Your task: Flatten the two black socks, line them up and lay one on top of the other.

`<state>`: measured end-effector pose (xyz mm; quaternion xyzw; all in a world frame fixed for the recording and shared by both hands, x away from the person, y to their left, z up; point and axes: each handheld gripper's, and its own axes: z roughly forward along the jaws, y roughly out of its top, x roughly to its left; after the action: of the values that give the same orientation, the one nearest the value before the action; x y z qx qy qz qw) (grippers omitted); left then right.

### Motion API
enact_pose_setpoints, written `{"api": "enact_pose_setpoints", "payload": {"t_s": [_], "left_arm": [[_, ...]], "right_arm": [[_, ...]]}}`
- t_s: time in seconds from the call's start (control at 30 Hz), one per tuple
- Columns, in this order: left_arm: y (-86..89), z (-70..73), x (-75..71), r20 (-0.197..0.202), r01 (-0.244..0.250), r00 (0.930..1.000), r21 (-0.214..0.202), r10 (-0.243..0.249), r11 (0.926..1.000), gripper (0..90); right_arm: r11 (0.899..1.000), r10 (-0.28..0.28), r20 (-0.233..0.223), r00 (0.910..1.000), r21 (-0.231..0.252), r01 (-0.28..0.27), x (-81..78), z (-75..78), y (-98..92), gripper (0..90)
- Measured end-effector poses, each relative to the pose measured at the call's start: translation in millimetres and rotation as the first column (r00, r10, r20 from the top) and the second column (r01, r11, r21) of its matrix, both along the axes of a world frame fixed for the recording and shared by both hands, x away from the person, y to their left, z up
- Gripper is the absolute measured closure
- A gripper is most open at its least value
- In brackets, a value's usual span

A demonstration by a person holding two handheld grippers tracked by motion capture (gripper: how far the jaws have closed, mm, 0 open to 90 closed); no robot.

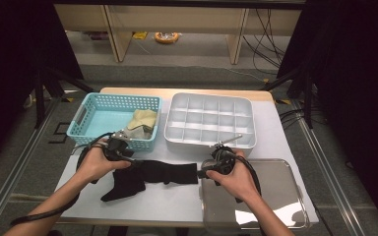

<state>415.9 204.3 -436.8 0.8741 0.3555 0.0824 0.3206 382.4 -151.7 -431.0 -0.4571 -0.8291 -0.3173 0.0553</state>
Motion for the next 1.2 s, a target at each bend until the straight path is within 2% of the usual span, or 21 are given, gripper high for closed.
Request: {"api": "enact_pose_setpoints", "payload": {"t_s": [0.07, 0.13, 0.23, 0.27, 0.37, 0.4, 0.47, 0.5, 0.53, 0.57, 0.6, 0.67, 0.73, 0.77, 0.8, 0.87, 1.0, 1.07, 1.13, 1.17, 1.2], "left_arm": [[4.7, 5.8, -4.2, 0.007, -0.001, 1.0000, -0.008, 0.001, 1.0000, 39.9], [12.9, 12.1, -11.6, 0.022, -0.023, 0.9995, -0.023, 0.024, 0.9995, 40.1], [25.8, 18.4, -23.0, 0.021, -0.043, 0.9988, -0.047, 0.044, 0.9980, 42.6], [32.0, 19.4, -28.5, 0.006, -0.054, 0.9985, -0.057, 0.055, 0.9969, 44.2], [43.4, 15.5, -39.7, -0.068, -0.081, 0.9948, -0.071, 0.076, 0.9942, 46.9], [47.3, 14.4, -42.2, -0.110, -0.075, 0.9916, -0.064, 0.068, 0.9951, 46.4], [50.1, 7.9, -46.5, -0.167, -0.091, 0.9834, -0.109, 0.072, 0.9899, 45.6], [50.7, 5.5, -48.8, -0.200, -0.095, 0.9772, -0.106, 0.072, 0.9899, 45.1], [50.8, 3.5, -51.3, -0.230, -0.097, 0.9705, -0.102, 0.071, 0.9901, 45.1], [53.7, 3.6, -53.2, -0.245, -0.070, 0.9680, -0.057, 0.054, 0.9959, 44.7], [55.8, 3.7, -55.6, -0.256, -0.053, 0.9658, -0.031, 0.043, 0.9981, 44.5], [57.2, 2.5, -63.2, -0.261, -0.046, 0.9644, -0.011, 0.042, 0.9989, 44.8], [59.1, 0.0, -69.3, -0.276, -0.036, 0.9605, -0.009, 0.032, 0.9993, 44.6], [59.8, -1.6, -71.8, -0.279, -0.018, 0.9601, 0.001, 0.017, 0.9998, 44.4], [59.6, -3.9, -74.3, -0.280, -0.004, 0.9600, 0.009, 0.006, 1.0000, 44.3], [57.6, -9.3, -78.1, -0.272, 0.039, 0.9621, 0.049, -0.025, 0.9980, 44.1], [48.6, -20.2, -83.9, -0.217, 0.121, 0.9717, 0.121, -0.092, 0.9853, 43.6], [43.6, -23.1, -85.8, -0.188, 0.159, 0.9741, 0.169, -0.126, 0.9727, 46.8], [40.2, -23.1, -86.6, -0.181, 0.202, 0.9698, 0.221, -0.164, 0.9540, 53.8], [39.4, -21.6, -85.9, -0.185, 0.231, 0.9644, 0.244, -0.189, 0.9418, 58.2], [37.9, -20.5, -86.8, -0.189, 0.214, 0.9671, 0.245, -0.170, 0.9456, 62.1]], "right_arm": [[1.000, -0.012, -0.003, 0.9999, -0.016, 0.012, -2.4, -2.4, 0.6, 66.1], [1.000, 0.003, 0.011, 0.9999, -0.010, -0.003, -4.2, -3.7, -0.9, 66.1], [1.000, -0.008, -0.020, 0.9998, 0.001, 0.008, -10.4, -3.2, -1.3, 66.3], [1.000, 0.004, 0.003, 1.0000, -0.004, -0.004, -10.2, -4.1, -3.5, 66.3], [1.000, 0.004, 0.012, 0.9999, -0.003, -0.004, -12.6, -3.6, -6.9, 66.3], [1.000, 0.002, 0.003, 1.0000, 0.003, -0.002, -13.4, -3.5, -7.0, 66.3], [1.000, -0.017, -0.003, 0.9998, -0.011, 0.017, -13.6, -4.3, -7.6, 66.3], [1.000, -0.012, -0.007, 0.9999, -0.011, 0.012, -13.8, -4.2, -8.3, 66.2], [1.000, 0.010, 0.014, 0.9999, 0.004, -0.010, -13.3, -5.1, -8.8, 66.3], [1.000, 0.004, 0.003, 1.0000, 0.008, -0.004, -14.2, -5.1, -7.9, 66.2], [1.000, -0.010, -0.005, 0.9999, -0.012, 0.010, -14.7, -4.7, -7.9, 66.1], [1.000, -0.005, -0.003, 1.0000, -0.001, 0.005, -17.1, -4.3, -6.5, 66.1], [1.000, -0.023, -0.023, 0.9995, -0.003, 0.023, -18.7, -4.1, -4.3, 66.2], [1.000, -0.002, -0.005, 1.0000, -0.002, 0.002, -17.1, -5.1, -5.2, 66.2], [1.000, 0.011, -0.010, 0.9999, 0.009, -0.011, -16.3, -5.3, -6.2, 66.2], [1.000, 0.004, -0.007, 1.0000, 0.003, -0.004, -15.6, -5.3, -6.1, 66.1], [1.000, 0.010, -0.006, 0.9999, 0.003, -0.010, -15.5, -5.7, -4.6, 66.1], [1.000, 0.001, -0.006, 1.0000, -0.002, -0.001, -16.8, -5.1, -2.7, 66.1], [1.000, 0.006, -0.009, 0.9999, -0.001, -0.006, -16.1, -5.9, -2.3, 66.0], [1.000, 0.004, -0.005, 1.0000, -0.003, -0.004, -15.8, -5.9, -2.2, 66.0], [1.000, 0.008, -0.003, 1.0000, 0.000, -0.008, -15.4, -6.0, -2.1, 66.0]]}}
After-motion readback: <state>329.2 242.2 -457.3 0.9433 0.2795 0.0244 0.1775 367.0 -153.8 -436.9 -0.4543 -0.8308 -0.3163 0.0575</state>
